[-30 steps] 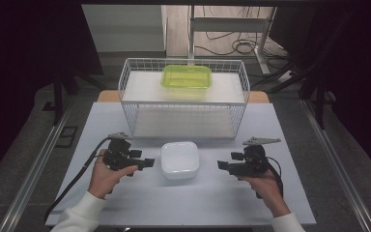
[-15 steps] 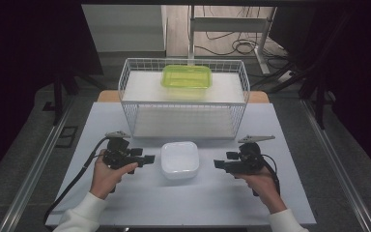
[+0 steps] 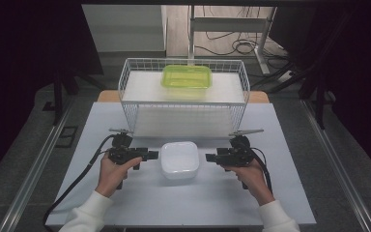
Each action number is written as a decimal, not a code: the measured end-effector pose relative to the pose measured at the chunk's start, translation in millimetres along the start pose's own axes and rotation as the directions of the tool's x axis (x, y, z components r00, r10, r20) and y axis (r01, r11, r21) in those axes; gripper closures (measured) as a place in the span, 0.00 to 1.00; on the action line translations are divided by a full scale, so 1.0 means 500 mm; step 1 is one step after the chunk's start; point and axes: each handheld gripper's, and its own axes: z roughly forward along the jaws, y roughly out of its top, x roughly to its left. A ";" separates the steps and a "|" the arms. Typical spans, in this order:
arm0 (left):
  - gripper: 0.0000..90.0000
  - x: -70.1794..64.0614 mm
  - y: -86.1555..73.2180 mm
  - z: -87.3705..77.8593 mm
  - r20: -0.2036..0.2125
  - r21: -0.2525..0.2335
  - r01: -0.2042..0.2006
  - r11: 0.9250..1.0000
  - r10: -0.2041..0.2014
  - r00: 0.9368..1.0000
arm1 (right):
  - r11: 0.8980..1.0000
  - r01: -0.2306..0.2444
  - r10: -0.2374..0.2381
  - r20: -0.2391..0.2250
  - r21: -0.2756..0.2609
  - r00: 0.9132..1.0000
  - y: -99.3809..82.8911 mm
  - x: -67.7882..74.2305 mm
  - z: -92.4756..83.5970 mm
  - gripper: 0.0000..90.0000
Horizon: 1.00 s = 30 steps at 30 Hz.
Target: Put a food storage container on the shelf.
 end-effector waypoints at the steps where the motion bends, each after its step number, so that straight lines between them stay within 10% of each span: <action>1: 0.41 0.001 0.001 0.003 -0.003 -0.003 0.011 1.000 -0.011 1.000 | 1.000 -0.007 0.007 -0.005 -0.001 1.000 0.001 0.000 0.000 0.38; 7: 0.43 0.006 0.002 0.018 0.027 0.010 0.047 0.999 -0.047 0.999 | 0.999 -0.048 0.047 -0.030 -0.013 0.998 0.006 -0.008 -0.004 0.41; 13: 0.42 0.013 -0.005 0.023 -0.004 0.042 -0.001 0.999 0.001 1.000 | 0.998 -0.046 0.048 -0.050 0.031 0.998 0.006 -0.014 0.021 0.42; 30: 0.44 0.035 -0.009 0.062 0.083 0.068 0.090 0.994 -0.096 0.992 | 0.991 -0.120 0.128 -0.129 0.065 0.983 0.017 -0.029 0.092 0.50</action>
